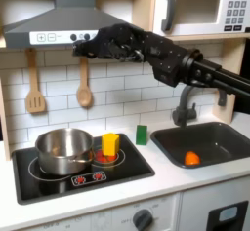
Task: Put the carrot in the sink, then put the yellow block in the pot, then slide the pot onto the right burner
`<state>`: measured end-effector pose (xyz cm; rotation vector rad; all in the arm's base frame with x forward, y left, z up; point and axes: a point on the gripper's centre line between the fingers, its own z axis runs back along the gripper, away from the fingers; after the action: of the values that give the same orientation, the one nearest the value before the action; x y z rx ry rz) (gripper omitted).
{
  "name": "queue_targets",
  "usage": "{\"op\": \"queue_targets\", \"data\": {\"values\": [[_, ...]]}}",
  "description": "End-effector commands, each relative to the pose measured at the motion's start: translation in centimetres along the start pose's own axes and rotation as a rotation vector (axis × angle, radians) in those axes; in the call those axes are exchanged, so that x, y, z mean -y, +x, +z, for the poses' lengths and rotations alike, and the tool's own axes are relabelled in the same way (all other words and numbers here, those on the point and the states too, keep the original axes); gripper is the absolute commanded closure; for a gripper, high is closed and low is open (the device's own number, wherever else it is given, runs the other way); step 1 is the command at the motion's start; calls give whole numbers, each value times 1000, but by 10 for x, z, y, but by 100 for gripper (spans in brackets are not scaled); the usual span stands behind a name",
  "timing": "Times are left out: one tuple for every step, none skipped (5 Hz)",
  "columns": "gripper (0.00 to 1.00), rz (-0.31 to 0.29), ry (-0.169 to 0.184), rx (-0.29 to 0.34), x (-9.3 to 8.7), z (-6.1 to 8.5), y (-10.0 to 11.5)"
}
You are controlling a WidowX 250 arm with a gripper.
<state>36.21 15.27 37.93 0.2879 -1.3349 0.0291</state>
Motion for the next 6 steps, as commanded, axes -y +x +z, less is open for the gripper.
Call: {"op": "queue_targets", "data": {"values": [[100,13,-23,25,2,-3,4],[100,17,-33,27,4,-6,4],[100,30,-39,39,5,-9,8],[100,41,-59,52,9,-9,13],[100,54,-57,59,8,-9,16],[100,53,-72,62,12,-12,18]]}}
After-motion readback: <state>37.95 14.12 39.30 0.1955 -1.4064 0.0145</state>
